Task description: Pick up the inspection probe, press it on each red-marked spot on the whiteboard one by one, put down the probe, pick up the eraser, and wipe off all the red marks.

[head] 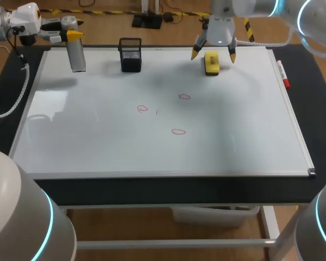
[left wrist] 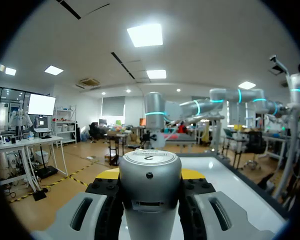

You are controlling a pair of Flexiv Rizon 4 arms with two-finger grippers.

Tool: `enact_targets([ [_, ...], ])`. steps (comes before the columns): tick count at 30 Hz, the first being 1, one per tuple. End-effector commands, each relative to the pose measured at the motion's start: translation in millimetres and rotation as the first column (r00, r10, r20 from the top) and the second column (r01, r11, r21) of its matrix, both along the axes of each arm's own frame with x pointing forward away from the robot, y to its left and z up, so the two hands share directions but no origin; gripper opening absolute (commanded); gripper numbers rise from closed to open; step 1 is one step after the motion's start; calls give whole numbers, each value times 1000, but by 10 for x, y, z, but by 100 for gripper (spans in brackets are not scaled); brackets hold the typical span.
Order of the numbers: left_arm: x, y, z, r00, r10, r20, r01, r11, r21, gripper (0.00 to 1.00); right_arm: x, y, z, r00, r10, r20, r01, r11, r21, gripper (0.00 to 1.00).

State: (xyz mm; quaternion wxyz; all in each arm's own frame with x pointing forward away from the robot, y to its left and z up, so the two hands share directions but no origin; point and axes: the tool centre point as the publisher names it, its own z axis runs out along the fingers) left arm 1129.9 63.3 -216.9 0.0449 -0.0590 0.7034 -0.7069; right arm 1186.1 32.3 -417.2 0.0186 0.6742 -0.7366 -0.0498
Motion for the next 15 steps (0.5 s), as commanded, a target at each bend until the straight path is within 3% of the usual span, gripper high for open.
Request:
enact_targets([
  [1, -18, -10, 21, 1000, 5, 2, -5, 1000, 3, 0, 44, 2, -17, 1000, 2, -7, -2, 1000, -3, 100],
  [8, -18, -10, 21, 1000, 5, 2, -5, 1000, 3, 0, 34, -17, -44, 1000, 3, -13, -3, 1000, 0, 98],
  [11, -18, -10, 21, 1000, 5, 2, -5, 1000, 3, 0, 22, -22, -52, 1000, 4, -15, -4, 1000, 0, 87],
  [15, -18, -10, 21, 1000, 5, 2, -5, 1000, 3, 0, -3, -13, -66, 1000, 11, -21, -11, 1000, -10, 49],
])
